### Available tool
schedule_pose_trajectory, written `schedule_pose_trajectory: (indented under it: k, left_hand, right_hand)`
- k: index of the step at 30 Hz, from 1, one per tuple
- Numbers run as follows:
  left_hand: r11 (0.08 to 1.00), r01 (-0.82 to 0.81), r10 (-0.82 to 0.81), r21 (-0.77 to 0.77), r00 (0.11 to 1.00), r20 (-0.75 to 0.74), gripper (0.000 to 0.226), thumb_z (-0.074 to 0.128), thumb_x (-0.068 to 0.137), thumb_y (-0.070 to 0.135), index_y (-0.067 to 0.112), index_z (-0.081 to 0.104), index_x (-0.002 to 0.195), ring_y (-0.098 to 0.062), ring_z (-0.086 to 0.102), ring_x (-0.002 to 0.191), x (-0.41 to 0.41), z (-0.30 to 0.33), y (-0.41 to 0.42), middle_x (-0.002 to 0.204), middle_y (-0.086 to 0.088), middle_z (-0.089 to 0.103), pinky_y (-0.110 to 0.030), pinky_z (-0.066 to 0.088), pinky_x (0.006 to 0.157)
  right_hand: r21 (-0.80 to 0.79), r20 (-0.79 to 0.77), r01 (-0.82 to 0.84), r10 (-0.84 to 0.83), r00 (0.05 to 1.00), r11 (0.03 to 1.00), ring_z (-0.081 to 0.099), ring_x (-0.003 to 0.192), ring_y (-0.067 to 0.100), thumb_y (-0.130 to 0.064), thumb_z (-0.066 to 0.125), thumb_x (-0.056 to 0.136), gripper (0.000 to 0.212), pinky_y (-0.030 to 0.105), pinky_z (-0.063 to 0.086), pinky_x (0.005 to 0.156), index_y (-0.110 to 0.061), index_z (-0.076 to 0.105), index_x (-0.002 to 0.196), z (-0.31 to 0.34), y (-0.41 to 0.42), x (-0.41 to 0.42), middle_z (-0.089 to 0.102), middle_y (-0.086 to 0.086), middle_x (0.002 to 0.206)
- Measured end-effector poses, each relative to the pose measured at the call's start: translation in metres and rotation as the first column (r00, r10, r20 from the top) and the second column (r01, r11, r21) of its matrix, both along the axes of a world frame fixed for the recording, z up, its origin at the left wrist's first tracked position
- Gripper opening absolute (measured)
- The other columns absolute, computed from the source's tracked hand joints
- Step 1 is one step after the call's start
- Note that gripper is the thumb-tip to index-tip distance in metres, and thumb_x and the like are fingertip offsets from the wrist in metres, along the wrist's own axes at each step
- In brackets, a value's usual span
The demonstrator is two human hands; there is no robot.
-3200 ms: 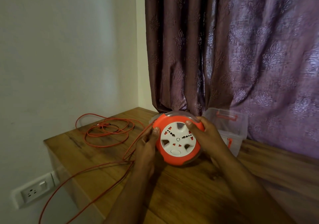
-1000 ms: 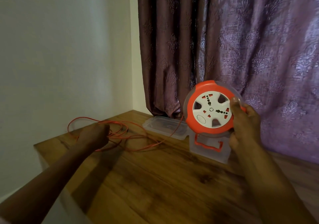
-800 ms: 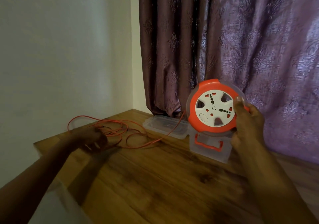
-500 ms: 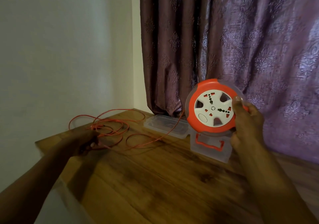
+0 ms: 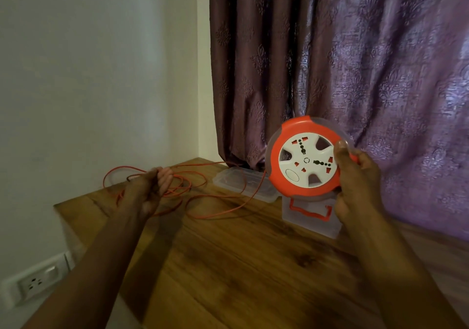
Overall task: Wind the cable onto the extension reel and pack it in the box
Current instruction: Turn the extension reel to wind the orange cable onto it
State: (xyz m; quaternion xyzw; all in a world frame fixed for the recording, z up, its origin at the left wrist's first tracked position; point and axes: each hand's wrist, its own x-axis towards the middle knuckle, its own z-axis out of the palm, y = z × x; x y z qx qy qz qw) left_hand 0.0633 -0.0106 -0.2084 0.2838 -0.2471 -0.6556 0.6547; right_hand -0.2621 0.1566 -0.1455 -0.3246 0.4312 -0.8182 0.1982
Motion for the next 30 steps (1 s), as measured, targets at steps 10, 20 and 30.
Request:
schedule_pose_trajectory:
  k: [10, 20, 30]
  left_hand:
    - [0.996, -0.076, 0.078, -0.036, 0.995, 0.055, 0.067, 0.058, 0.085, 0.023, 0.009, 0.036, 0.147, -0.026, 0.05, 0.131, -0.038, -0.026, -0.004, 0.141, -0.011, 0.049, -0.038, 0.043, 0.107]
    - [0.957, 0.146, -0.161, 0.25, 0.986, 0.037, 0.065, 0.026, 0.103, 0.051, 0.0, 0.038, 0.142, -0.033, 0.064, 0.102, -0.028, -0.046, 0.002, 0.121, -0.023, 0.062, -0.038, 0.055, 0.075]
    - [0.931, 0.342, -0.224, -0.127, 0.81, 0.541, 0.096, 0.028, 0.077, 0.086, 0.018, 0.043, 0.142, -0.02, 0.063, 0.117, -0.05, -0.022, 0.024, 0.125, 0.002, 0.067, -0.044, 0.048, 0.097]
  right_hand:
    - [0.005, -0.036, -0.067, 0.067, 0.997, 0.998, 0.065, 0.094, 0.032, -0.029, 0.067, 0.086, 0.016, 0.055, 0.052, 0.086, -0.014, 0.063, 0.092, -0.003, -0.005, 0.016, 0.067, 0.024, 0.107]
    - [0.037, -0.085, -0.122, 0.124, 0.989, 0.992, 0.067, 0.095, 0.035, -0.031, 0.068, 0.084, 0.011, 0.054, 0.056, 0.078, -0.022, 0.063, 0.087, -0.009, -0.008, 0.03, 0.07, 0.017, 0.099]
    - [0.046, -0.105, -0.156, 0.161, 0.981, 0.987, 0.067, 0.082, 0.023, -0.031, 0.066, 0.085, 0.01, 0.038, 0.058, 0.068, -0.023, 0.063, 0.087, -0.011, -0.009, 0.032, 0.071, 0.007, 0.089]
